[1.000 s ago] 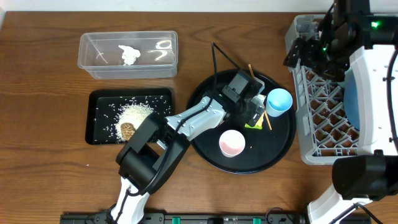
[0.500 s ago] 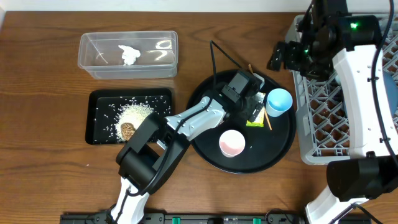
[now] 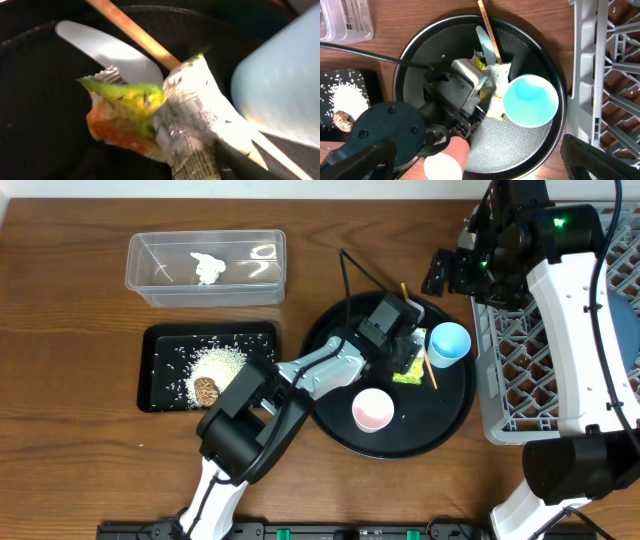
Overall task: Sort waste into correct bins and load items into the dishwasher rack
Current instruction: 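Grasp the yellow snack wrapper with the left gripper, then lift the wrapper and carry it left to the clear container, then open the left gripper to drop the wrapper into the container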
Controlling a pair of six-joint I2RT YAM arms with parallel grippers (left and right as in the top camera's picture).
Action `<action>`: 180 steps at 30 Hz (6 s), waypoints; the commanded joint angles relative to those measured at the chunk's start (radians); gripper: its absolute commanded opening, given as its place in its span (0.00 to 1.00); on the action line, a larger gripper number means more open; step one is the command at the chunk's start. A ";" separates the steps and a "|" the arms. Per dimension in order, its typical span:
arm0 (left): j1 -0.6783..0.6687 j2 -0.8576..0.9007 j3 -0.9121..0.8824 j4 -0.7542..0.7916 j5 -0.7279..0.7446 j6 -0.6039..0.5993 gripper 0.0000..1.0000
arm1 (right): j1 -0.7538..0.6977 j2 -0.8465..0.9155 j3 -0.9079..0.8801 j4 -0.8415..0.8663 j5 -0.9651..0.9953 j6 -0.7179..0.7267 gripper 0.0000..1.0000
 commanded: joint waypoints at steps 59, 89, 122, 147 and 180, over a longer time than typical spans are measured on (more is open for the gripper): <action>0.067 0.071 -0.002 0.169 0.075 -0.062 0.70 | 0.005 0.000 0.000 0.000 -0.005 -0.005 0.99; 0.170 -0.072 -0.002 0.032 0.029 -0.111 0.06 | 0.005 0.000 0.000 0.000 -0.005 -0.005 0.99; 0.821 -0.191 -0.002 0.284 0.050 -0.404 0.15 | 0.005 0.000 0.000 0.000 -0.005 -0.005 0.99; 0.847 -0.202 -0.002 0.217 0.101 -0.428 0.73 | 0.005 0.000 0.000 0.000 -0.005 -0.005 0.99; 0.847 -0.643 -0.002 -0.282 0.104 -0.424 0.98 | 0.005 0.000 0.000 0.000 -0.005 -0.005 0.99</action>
